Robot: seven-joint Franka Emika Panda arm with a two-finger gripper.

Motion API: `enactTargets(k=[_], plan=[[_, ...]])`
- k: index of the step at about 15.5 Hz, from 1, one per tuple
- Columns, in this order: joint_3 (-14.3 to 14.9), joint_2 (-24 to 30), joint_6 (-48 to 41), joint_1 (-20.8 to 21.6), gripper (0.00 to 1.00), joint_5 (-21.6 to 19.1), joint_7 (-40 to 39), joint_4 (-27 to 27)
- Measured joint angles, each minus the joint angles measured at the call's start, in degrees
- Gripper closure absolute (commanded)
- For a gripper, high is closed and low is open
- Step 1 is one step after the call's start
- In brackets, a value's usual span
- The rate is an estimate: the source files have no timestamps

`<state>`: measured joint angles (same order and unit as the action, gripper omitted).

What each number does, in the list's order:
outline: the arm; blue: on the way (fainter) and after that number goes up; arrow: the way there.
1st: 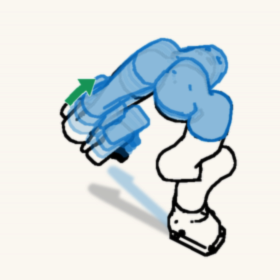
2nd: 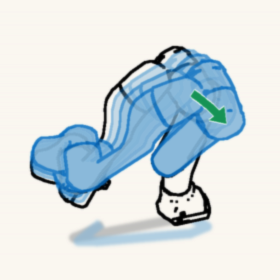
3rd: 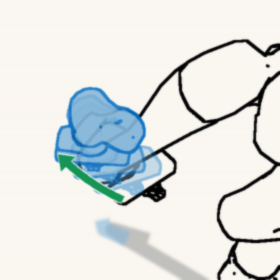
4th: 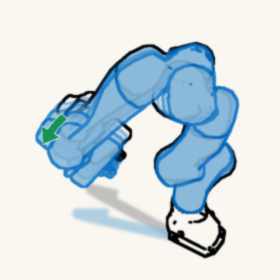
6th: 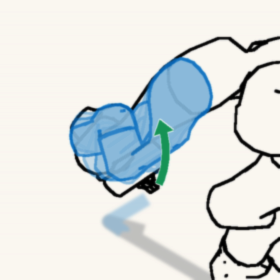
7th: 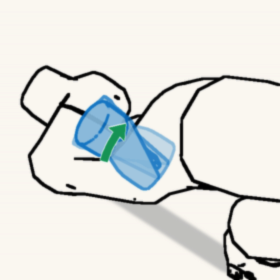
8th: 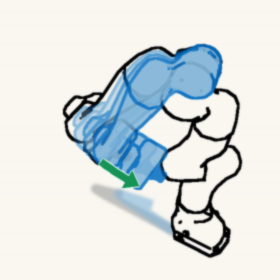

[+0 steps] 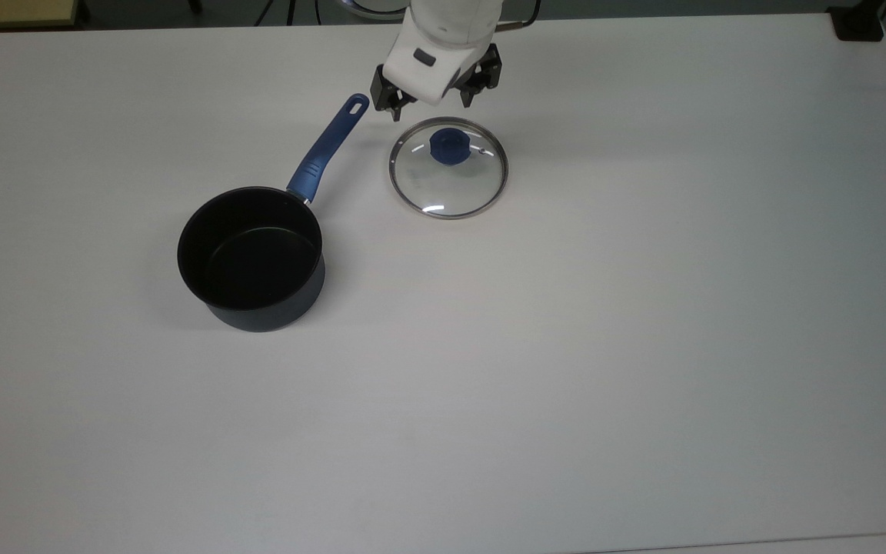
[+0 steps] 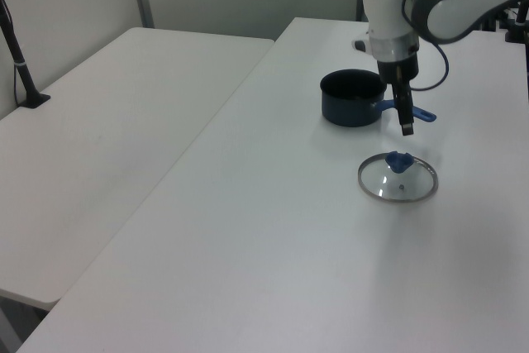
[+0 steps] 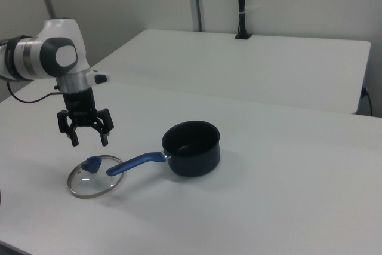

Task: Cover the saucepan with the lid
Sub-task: 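Move the gripper over the glass lid and lower onto its blue knob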

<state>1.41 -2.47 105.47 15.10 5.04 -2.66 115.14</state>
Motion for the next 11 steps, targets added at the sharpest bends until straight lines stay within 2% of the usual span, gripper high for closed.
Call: enactTargets(k=[6, 11], plan=[[-2.2, -3.8, 4.6, 1.1, 0.0, 0.0, 4.4, 1.2], [-2.3, -6.3, 5.3, 1.6, 0.0, 0.0, 4.8, 1.2]])
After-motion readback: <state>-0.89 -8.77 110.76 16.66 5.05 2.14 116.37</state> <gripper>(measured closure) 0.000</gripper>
